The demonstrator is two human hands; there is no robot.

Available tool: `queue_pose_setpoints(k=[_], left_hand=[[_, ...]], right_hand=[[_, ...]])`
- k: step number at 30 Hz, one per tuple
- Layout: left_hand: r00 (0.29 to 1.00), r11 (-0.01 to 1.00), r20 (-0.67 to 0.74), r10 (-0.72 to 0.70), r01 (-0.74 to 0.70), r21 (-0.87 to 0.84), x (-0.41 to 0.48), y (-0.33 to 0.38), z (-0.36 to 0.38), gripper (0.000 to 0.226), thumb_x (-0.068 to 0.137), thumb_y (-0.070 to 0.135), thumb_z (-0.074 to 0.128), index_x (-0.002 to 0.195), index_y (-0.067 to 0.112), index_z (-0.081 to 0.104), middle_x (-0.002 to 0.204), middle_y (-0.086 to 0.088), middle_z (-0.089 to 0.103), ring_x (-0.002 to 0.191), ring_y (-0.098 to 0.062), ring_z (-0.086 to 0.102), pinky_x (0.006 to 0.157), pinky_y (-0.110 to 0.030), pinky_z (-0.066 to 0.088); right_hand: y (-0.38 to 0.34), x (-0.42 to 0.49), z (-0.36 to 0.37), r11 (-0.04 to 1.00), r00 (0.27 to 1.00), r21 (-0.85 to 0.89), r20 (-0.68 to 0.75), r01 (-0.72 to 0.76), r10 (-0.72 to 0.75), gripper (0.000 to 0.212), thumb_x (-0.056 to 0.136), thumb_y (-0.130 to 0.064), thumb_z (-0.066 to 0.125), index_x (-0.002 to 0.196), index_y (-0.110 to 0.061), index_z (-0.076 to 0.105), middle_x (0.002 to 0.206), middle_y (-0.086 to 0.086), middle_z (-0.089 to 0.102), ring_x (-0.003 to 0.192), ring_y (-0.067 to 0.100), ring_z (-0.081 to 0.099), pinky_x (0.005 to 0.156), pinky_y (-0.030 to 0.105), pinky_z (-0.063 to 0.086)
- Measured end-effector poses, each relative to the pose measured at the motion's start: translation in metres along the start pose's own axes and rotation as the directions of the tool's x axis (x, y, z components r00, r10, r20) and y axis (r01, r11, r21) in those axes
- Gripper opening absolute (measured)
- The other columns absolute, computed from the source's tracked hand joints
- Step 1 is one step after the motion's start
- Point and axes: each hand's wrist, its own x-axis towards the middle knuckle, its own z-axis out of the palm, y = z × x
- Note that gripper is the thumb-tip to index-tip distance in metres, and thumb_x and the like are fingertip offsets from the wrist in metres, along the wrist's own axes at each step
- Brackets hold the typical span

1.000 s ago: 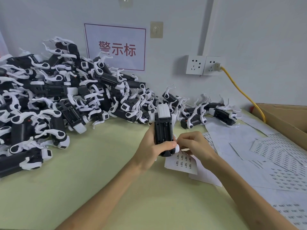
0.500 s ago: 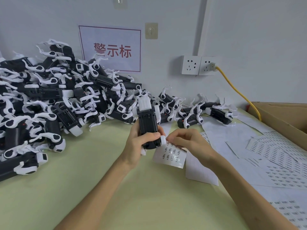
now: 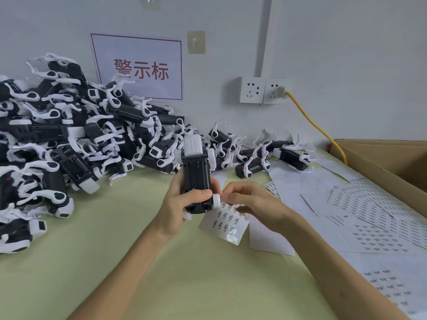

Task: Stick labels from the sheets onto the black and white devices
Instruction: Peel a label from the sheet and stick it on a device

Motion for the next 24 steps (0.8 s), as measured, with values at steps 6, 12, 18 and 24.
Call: queue_pose_setpoints(k=[6, 12, 18, 24], left_hand=[[1.000, 1.000, 0.024, -0.008, 0.008, -0.022, -0.001, 0.002, 0.003, 0.053, 0.067, 0.024, 0.072, 0.106, -0.007, 0.052, 0.094, -0.028, 0.063, 0.078, -0.038, 0.063, 0.072, -0.041, 0.052], [1.000, 0.999, 0.005, 0.005, -0.005, -0.040, -0.001, 0.005, 0.002, 0.058, 0.066, 0.024, 0.071, 0.110, -0.008, 0.050, 0.091, -0.023, 0.064, 0.081, -0.037, 0.062, 0.075, -0.042, 0.051], [0.981, 0.998, -0.186, -0.062, 0.065, 0.010, 0.006, 0.005, -0.001, 0.047, 0.058, 0.022, 0.076, 0.102, 0.012, 0.063, 0.087, -0.008, 0.071, 0.083, -0.026, 0.066, 0.074, -0.033, 0.052], [0.905, 0.992, -0.414, -0.103, 0.126, 0.028, 0.013, 0.004, -0.012, 0.031, 0.060, 0.020, 0.072, 0.090, 0.015, 0.069, 0.070, 0.005, 0.068, 0.061, -0.010, 0.064, 0.053, -0.021, 0.052]], right_hand=[[0.002, 0.002, -0.004, 0.996, 0.999, 0.080, 0.036, -0.031, 0.028, 0.010, 0.084, -0.024, 0.067, 0.078, -0.016, 0.068, 0.069, -0.011, 0.054, 0.063, 0.002, 0.050, 0.058, 0.012, 0.039], [0.007, 0.005, -0.003, 0.997, 0.995, 0.069, -0.092, -0.036, 0.042, 0.010, 0.095, -0.014, 0.067, 0.085, -0.013, 0.067, 0.079, -0.001, 0.061, 0.072, 0.012, 0.053, 0.064, 0.023, 0.037], [0.009, 0.009, -0.010, 0.973, 0.919, 0.214, -0.393, 0.086, 0.005, 0.010, 0.098, -0.008, 0.065, 0.088, -0.008, 0.067, 0.071, 0.006, 0.069, 0.058, 0.016, 0.058, 0.058, 0.021, 0.050], [0.010, 0.010, -0.011, 0.957, 0.925, 0.257, -0.380, 0.130, -0.024, 0.010, 0.096, 0.000, 0.065, 0.093, -0.008, 0.070, 0.081, 0.011, 0.075, 0.067, 0.016, 0.068, 0.065, 0.022, 0.055]])
